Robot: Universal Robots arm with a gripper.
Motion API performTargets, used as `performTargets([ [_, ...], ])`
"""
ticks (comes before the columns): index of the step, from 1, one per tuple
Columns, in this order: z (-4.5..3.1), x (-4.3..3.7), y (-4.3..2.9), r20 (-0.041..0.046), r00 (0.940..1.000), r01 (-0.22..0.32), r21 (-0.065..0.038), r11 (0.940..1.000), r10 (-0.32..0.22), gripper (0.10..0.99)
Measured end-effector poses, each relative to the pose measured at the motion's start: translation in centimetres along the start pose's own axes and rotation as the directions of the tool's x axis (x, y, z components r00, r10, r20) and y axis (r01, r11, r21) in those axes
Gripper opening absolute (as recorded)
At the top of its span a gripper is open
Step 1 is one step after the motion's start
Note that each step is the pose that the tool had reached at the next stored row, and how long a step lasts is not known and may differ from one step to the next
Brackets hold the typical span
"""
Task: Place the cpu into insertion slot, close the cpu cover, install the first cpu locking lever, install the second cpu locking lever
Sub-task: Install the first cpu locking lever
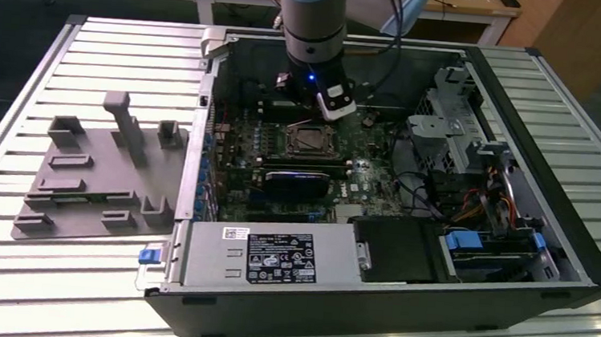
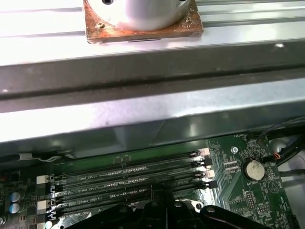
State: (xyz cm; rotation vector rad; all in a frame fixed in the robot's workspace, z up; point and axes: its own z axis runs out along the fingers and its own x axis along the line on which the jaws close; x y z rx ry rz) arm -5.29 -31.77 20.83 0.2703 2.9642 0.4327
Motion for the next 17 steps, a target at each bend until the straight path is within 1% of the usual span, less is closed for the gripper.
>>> performTargets([
  [8, 0.45, 0.12, 0.21, 0.0056, 1.0, 0.003, 0.023, 0.9997, -0.003, 0.102],
  [12, 0.64, 0.17, 0.22, 0.0088, 1.0, -0.002, 0.03, 0.9995, 0.002, 0.102],
  [17, 0.89, 0.23, 0.28, 0.0139, 0.9998, -0.014, 0.035, 0.9993, 0.014, 0.102],
])
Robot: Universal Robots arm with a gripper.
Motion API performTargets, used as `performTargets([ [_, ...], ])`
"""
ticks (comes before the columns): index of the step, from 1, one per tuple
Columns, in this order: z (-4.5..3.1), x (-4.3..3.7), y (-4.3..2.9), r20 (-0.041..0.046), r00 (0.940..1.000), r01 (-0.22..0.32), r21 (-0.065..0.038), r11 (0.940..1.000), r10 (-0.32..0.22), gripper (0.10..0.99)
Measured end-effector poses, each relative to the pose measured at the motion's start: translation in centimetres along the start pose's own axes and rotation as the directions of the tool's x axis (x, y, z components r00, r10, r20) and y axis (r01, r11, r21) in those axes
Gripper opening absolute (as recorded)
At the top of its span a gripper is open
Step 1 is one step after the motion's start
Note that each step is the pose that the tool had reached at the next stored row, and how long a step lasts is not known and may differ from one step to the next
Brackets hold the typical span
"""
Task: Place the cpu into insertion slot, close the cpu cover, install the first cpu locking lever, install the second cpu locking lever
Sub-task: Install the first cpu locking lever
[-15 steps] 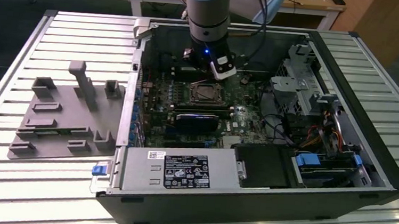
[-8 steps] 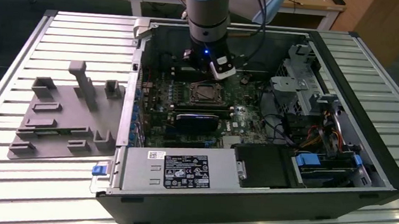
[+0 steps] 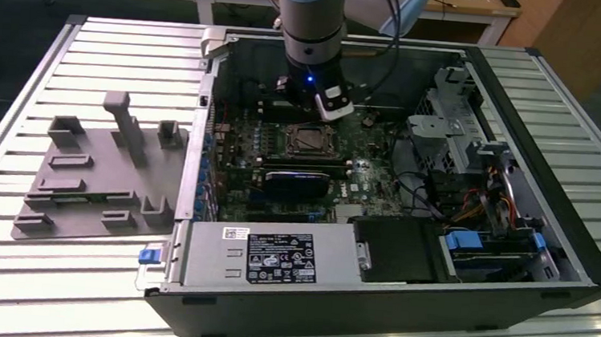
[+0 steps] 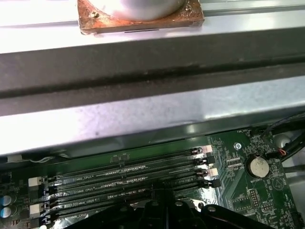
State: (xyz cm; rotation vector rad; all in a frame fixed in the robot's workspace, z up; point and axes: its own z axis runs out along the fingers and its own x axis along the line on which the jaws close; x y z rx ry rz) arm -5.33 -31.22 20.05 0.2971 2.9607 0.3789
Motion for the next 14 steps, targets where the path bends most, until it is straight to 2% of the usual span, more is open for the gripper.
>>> performTargets([
  [7, 0.38, 0.12, 0.19, 0.0085, 0.9996, -0.027, 0.006, 0.9996, 0.027, 0.102],
  [14, 0.68, 0.18, 0.25, 0.0187, 0.9984, -0.054, 0.018, 0.9984, 0.054, 0.102],
])
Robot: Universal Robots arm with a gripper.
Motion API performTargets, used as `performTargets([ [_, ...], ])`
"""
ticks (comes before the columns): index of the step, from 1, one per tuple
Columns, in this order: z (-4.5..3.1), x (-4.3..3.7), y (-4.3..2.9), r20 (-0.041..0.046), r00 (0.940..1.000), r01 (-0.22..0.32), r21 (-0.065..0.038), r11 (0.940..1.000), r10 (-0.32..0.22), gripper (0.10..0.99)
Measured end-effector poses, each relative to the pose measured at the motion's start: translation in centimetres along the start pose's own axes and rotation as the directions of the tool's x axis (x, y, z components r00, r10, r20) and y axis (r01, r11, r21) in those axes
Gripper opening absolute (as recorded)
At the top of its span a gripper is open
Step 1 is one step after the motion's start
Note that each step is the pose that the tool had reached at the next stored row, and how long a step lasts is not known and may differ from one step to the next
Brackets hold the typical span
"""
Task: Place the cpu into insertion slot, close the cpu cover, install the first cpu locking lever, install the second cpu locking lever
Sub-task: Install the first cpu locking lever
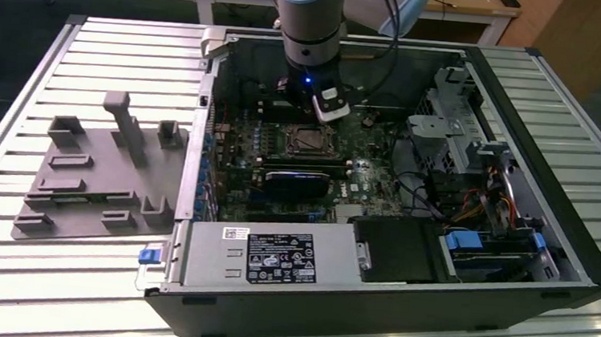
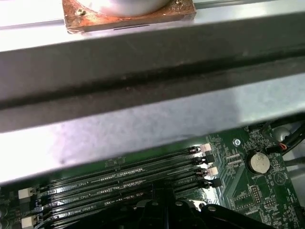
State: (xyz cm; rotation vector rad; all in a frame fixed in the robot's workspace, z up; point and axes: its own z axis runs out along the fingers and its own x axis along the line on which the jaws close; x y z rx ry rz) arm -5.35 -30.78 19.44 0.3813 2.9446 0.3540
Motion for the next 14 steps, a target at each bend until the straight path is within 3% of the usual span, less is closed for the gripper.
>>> performTargets([
  [8, 0.25, 0.04, -0.04, 0.0081, 0.9997, -0.024, 0.009, 0.9997, 0.023, 0.102],
  [14, 0.33, 0.05, -0.05, 0.0067, 0.9997, -0.025, 0.003, 0.9997, 0.025, 0.102],
])
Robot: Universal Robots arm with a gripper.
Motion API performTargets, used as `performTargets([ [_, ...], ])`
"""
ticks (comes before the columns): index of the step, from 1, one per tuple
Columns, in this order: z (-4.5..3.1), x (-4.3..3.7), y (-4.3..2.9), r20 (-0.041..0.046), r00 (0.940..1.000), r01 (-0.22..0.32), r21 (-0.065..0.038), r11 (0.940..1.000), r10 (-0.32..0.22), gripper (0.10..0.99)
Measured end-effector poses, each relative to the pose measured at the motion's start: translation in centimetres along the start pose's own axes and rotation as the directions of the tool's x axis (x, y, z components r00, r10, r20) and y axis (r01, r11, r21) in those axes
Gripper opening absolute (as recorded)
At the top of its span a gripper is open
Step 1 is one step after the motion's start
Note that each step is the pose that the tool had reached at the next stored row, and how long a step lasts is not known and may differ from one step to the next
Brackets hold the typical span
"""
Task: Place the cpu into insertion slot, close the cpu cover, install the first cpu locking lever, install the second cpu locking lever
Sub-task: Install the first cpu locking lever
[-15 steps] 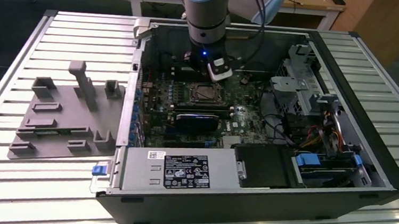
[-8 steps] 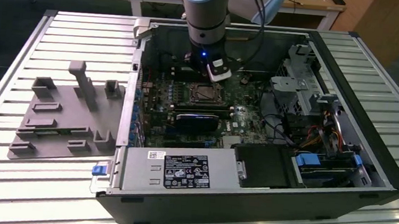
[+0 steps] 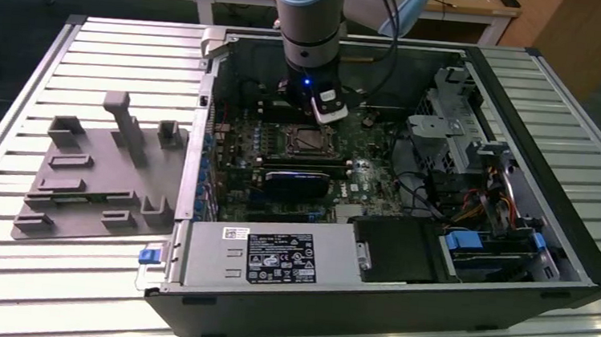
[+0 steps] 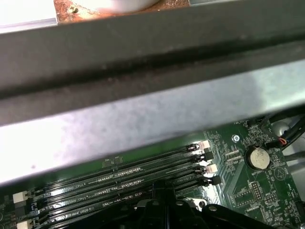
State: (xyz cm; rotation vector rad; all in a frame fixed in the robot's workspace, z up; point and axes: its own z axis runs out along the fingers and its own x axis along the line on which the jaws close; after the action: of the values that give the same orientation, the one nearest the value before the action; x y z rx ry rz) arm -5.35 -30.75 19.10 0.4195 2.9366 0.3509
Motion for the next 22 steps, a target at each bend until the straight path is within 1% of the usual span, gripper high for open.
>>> performTargets([
  [8, -0.01, -0.01, 0.01, 0.0, 1.0, 0.0, -0.001, 1.0, 0.0, 0.102],
  [13, -0.65, -0.09, 0.17, 0.0003, 1.0, 0.0, -0.001, 1.0, 0.0, 0.102],
  [16, -0.96, -0.13, 0.25, 0.0027, 1.0, 0.001, 0.003, 1.0, -0.001, 0.102],
  [18, -1.07, -0.14, 0.29, 0.0063, 1.0, 0.003, 0.01, 0.9999, -0.003, 0.102],
  [19, -1.11, -0.15, 0.29, 0.0081, 1.0, 0.004, 0.016, 0.9999, -0.004, 0.102],
  [21, -1.13, -0.14, 0.28, 0.0123, 0.9999, 0.007, 0.031, 0.9995, -0.007, 0.102],
  [22, -1.14, -0.14, 0.27, 0.0151, 0.9998, 0.009, 0.041, 0.9991, -0.009, 0.102],
])
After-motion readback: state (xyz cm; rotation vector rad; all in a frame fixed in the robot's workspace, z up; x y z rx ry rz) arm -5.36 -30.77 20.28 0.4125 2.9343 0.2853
